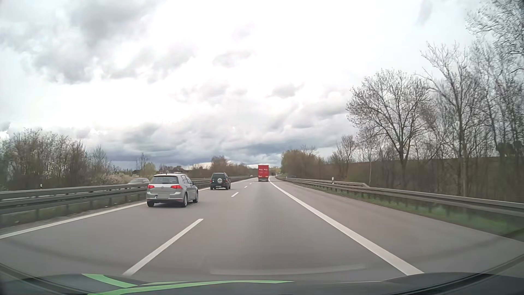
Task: Follow the waypoints while adhering to traffic rules and regulations
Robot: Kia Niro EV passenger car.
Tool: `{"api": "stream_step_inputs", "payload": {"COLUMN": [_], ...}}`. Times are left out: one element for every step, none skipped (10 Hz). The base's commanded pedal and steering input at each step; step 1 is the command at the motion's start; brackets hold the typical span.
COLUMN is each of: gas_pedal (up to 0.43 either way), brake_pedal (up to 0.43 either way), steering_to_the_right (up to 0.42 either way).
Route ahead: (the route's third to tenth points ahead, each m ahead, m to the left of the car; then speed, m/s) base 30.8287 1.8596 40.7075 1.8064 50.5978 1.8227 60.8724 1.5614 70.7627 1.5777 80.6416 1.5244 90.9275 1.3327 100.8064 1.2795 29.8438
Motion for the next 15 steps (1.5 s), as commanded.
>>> {"api": "stream_step_inputs", "payload": {"gas_pedal": [0.228,0.228,0.228,0.228,0.228,0.228,0.228,0.228,0.228,0.228,0.228,0.24,0.24,0.24,0.24], "brake_pedal": [0.0,0.0,0.0,0.0,0.0,0.0,0.0,0.0,0.0,0.0,0.0,0.0,0.0,0.0,0.0], "steering_to_the_right": [0.001,0.001,0.0,0.0,0.0,0.0,0.0,0.0,0.0,0.0,0.0,0.0,0.0,0.0,0.0]}}
